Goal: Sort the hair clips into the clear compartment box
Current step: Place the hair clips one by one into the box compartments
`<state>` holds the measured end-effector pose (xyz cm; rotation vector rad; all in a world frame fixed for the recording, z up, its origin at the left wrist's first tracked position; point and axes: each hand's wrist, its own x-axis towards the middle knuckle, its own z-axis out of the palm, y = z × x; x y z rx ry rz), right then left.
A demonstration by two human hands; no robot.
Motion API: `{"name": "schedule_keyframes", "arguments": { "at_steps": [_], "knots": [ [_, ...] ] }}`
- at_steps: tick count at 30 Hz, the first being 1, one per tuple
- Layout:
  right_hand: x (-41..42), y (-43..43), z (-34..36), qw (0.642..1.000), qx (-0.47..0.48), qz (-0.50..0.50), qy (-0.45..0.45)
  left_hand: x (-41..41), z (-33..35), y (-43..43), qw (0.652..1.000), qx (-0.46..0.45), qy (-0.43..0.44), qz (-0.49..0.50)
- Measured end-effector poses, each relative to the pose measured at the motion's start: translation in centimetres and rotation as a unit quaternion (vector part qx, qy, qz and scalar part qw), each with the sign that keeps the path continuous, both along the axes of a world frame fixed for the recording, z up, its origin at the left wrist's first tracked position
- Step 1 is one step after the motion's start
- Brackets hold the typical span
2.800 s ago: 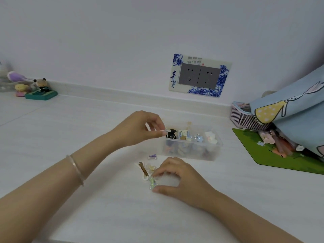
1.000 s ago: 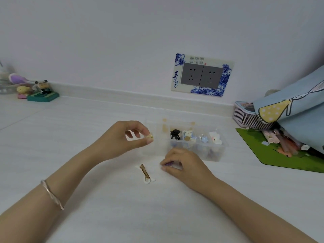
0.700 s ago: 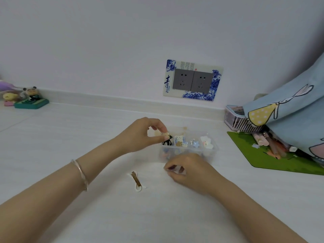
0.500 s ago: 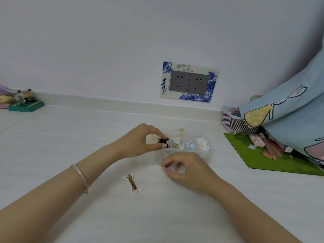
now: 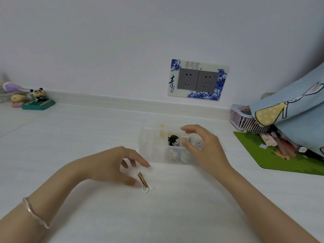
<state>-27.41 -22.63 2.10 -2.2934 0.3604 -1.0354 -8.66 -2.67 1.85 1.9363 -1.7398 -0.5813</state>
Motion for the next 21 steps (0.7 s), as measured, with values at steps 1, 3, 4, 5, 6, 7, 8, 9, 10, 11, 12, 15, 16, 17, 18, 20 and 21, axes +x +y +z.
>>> {"name": "schedule_keyframes", "arguments": {
  "at_steps": [1,3,4,5,6,7,8,9,10,11,12,15,16,17,18,20,21],
  "knots": [
    [-0.4,0.1,0.0,1.0,0.0,-0.008,-0.021,0.0,-0.2,0.0,1.0,0.017,-0.014,0.003],
    [-1.0,0.3,0.1,0.999,0.008,-0.009,-0.042,-0.1,-0.6,-0.2,0.999,0.029,-0.022,0.011],
    [-1.2,0.5,0.0,0.999,0.015,-0.003,-0.041,-0.2,-0.7,-0.3,0.999,0.028,-0.022,0.014],
    [-1.2,0.7,-0.1,0.999,0.022,0.004,-0.036,-0.4,-0.8,-0.3,0.999,0.024,-0.02,0.017],
    [-1.2,0.9,-0.2,0.999,0.029,0.012,-0.032,-0.5,-0.9,-0.4,1.0,0.019,-0.017,0.019],
    [-1.2,1.2,-0.3,0.999,0.034,0.02,-0.029,-0.6,-1.0,-0.5,1.0,0.015,-0.013,0.02],
    [-1.2,1.4,-0.3,0.999,0.036,0.025,-0.026,-0.8,-1.1,-0.6,1.0,0.012,-0.011,0.02],
    [-1.1,1.6,-0.3,0.999,0.033,0.03,-0.021,-0.9,-1.2,-0.7,1.0,0.008,-0.011,0.022],
    [-1.1,1.8,-0.3,0.999,0.026,0.036,-0.011,-0.9,-1.3,-0.8,1.0,0.002,-0.011,0.025],
    [-1.1,2.0,-0.4,0.999,0.021,0.046,0.005,-0.9,-1.4,-0.8,1.0,-0.006,-0.008,0.029],
    [-1.0,2.2,-0.6,0.998,0.022,0.058,0.022,-0.9,-1.4,-0.8,0.999,-0.016,0.0,0.031],
    [-1.0,3.0,-0.7,0.992,0.062,0.097,0.051,-1.0,-0.9,-1.0,0.994,-0.067,0.075,0.033],
    [-1.0,3.2,-0.6,0.991,0.065,0.106,0.05,-1.1,-0.6,-1.0,0.989,-0.086,0.113,0.035],
    [-0.9,3.5,-0.4,0.99,0.065,0.116,0.047,-1.2,-0.4,-1.1,0.983,-0.102,0.148,0.035],
    [-0.8,3.7,-0.2,0.989,0.067,0.127,0.043,-1.4,-0.2,-1.2,0.977,-0.115,0.178,0.033],
    [-0.6,4.0,0.3,0.985,0.074,0.148,0.041,-1.9,0.1,-1.6,0.965,-0.123,0.229,0.026],
    [-0.5,4.0,0.6,0.984,0.075,0.155,0.044,-2.1,0.1,-1.8,0.96,-0.121,0.251,0.021]
  ]
}}
